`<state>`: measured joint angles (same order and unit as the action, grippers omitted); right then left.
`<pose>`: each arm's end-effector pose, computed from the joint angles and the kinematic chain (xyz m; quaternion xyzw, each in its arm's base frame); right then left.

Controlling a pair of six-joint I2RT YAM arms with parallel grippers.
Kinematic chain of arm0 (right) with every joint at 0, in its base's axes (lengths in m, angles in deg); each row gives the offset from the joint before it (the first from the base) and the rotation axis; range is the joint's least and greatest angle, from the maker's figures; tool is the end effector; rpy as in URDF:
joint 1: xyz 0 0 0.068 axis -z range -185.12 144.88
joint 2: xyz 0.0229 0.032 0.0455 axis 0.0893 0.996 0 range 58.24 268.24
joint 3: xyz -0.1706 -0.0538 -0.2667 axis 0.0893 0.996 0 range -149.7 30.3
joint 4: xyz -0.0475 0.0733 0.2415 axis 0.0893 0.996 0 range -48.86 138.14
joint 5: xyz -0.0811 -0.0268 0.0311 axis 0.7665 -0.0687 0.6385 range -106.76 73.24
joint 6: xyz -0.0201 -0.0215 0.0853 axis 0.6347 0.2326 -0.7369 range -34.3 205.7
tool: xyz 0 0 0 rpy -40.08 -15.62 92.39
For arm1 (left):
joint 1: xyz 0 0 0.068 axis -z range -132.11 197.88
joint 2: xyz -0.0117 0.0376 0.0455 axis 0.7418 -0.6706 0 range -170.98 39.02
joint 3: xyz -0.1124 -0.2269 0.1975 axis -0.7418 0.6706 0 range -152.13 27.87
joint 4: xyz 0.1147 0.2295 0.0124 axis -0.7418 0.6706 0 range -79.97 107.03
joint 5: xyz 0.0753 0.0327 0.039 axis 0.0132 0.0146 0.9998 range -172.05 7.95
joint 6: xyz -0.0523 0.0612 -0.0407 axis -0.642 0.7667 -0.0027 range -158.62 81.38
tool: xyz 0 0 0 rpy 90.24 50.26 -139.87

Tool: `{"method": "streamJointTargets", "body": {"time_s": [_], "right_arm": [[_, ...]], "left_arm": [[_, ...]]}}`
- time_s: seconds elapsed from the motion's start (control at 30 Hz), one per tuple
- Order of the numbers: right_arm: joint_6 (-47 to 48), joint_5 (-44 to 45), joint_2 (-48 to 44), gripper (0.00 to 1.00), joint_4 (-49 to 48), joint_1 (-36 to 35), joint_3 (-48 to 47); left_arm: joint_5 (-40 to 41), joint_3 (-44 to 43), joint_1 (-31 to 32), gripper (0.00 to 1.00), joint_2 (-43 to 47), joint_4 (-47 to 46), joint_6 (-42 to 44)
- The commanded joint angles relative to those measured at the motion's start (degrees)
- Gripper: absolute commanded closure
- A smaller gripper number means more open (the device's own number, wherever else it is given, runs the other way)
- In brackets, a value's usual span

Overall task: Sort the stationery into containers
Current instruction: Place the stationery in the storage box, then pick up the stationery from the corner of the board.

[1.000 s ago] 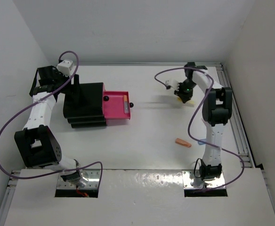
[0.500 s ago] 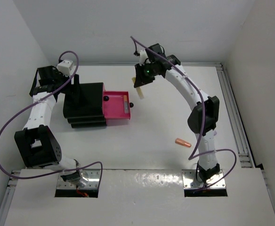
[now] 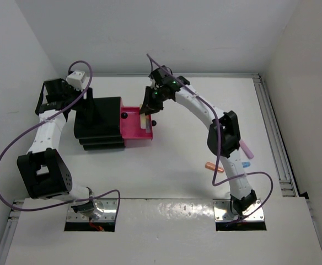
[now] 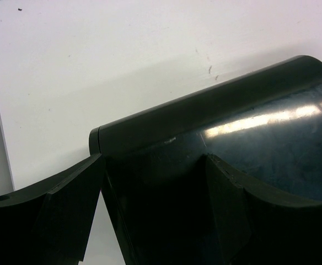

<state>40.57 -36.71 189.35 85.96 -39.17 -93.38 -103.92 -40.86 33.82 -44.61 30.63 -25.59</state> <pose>0.4516 0.3383 0.2598 0.0342 0.9330 0.3294 0.1411 0.3505 0.0569 0.3350 0.0789 0.8737 -0.0586 0.4765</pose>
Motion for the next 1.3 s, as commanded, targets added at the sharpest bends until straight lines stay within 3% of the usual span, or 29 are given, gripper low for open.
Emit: {"method": "streamJointTargets", "body": {"time_s": [0.0,0.1,0.27,0.33,0.5,0.63,0.73,0.8,0.9,0.93,1.07,1.13,1.27], "right_arm": [[-2.4,1.7,1.3,1.0,-3.8,-0.8,-2.5],[-2.3,2.9,2.2,1.0,-4.9,-1.1,-2.1],[-1.5,4.2,3.1,0.73,-4.0,-1.6,-0.1],[-1.2,4.7,3.3,0.58,-4.0,-1.8,0.1],[0.1,4.1,3.5,0.36,-5.0,-1.7,-2.1],[3.1,2.7,-0.8,0.39,-6.0,-0.4,-3.2],[7.9,2.9,-10.4,0.48,-8.8,4.2,5.1],[17.8,3.6,-16.7,0.57,-7.7,8.7,11.3],[36.9,5.2,-23.1,0.59,3.5,15.5,19.1],[47.9,5.5,-25.0,0.58,5.7,17.4,22.0],[70.9,6.5,-34.2,0.45,10.6,30.1,42.0],[84.0,9.5,-40.2,0.39,8.1,36.7,51.0],[82.1,12.5,-38.0,0.36,10.6,45.3,50.9]], "left_arm": [[1.9,5.2,0.9,0.21,-2.1,13.9,-0.6],[2.1,6.0,0.8,0.21,-1.6,13.6,-0.6],[2.0,6.3,0.8,0.21,-1.4,13.1,-1.0],[2.1,6.2,0.7,0.21,-1.6,12.9,-1.2],[1.7,6.3,0.7,0.21,-1.6,12.7,-1.3],[2.0,5.4,0.7,0.21,-1.8,13.0,-0.8],[2.4,5.0,0.7,0.21,-1.7,13.1,-0.6],[2.3,5.0,0.8,0.21,-1.8,13.1,-0.3],[2.0,5.1,0.7,0.21,-2.0,13.1,0.0],[1.9,4.9,0.7,0.21,-2.0,13.1,-0.1],[1.5,5.1,0.8,0.21,-2.1,12.9,-0.1],[1.5,5.3,0.9,0.21,-2.2,12.9,-0.1],[1.7,5.6,1.4,0.21,-2.4,12.8,-0.2]]}}
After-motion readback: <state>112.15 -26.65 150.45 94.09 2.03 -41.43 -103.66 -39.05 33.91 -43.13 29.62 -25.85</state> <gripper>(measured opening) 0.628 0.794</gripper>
